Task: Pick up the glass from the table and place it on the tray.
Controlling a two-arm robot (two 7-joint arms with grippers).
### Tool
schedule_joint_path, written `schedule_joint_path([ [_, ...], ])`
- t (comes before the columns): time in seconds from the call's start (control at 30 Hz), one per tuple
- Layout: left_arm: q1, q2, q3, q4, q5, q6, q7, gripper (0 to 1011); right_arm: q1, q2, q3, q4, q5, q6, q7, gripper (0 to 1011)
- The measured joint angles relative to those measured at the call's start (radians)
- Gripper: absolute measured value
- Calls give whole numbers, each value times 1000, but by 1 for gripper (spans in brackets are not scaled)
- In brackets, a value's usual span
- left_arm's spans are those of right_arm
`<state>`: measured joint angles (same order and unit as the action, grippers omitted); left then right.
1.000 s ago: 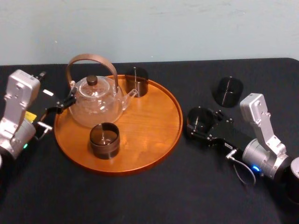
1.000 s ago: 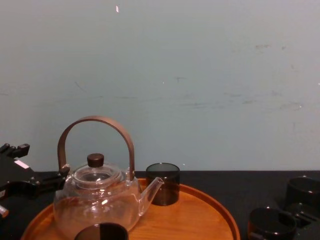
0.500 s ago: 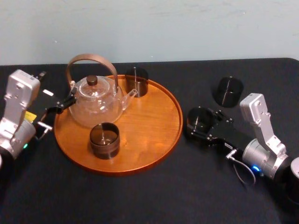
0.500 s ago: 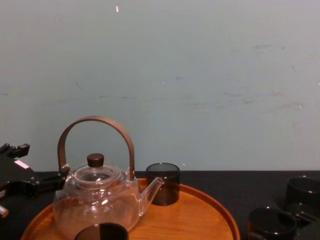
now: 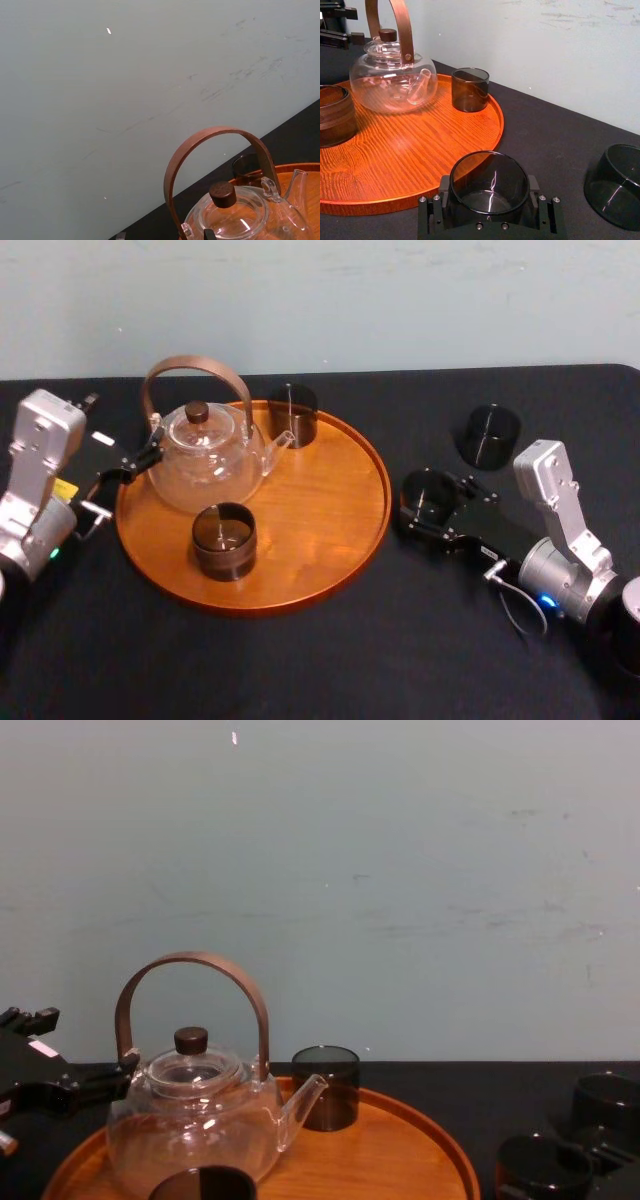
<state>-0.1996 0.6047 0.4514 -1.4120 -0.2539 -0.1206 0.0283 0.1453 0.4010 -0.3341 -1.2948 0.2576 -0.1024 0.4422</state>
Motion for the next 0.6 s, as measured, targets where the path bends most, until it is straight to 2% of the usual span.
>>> schedule_joint_path([
  [0.33, 0, 0, 0, 0, 0, 0, 0, 1010, 3, -3, 2, 5, 10, 5, 16, 906],
  [0.6, 0, 0, 0, 0, 0, 0, 0, 1010, -13, 13, 8, -60, 30, 14, 34, 906],
])
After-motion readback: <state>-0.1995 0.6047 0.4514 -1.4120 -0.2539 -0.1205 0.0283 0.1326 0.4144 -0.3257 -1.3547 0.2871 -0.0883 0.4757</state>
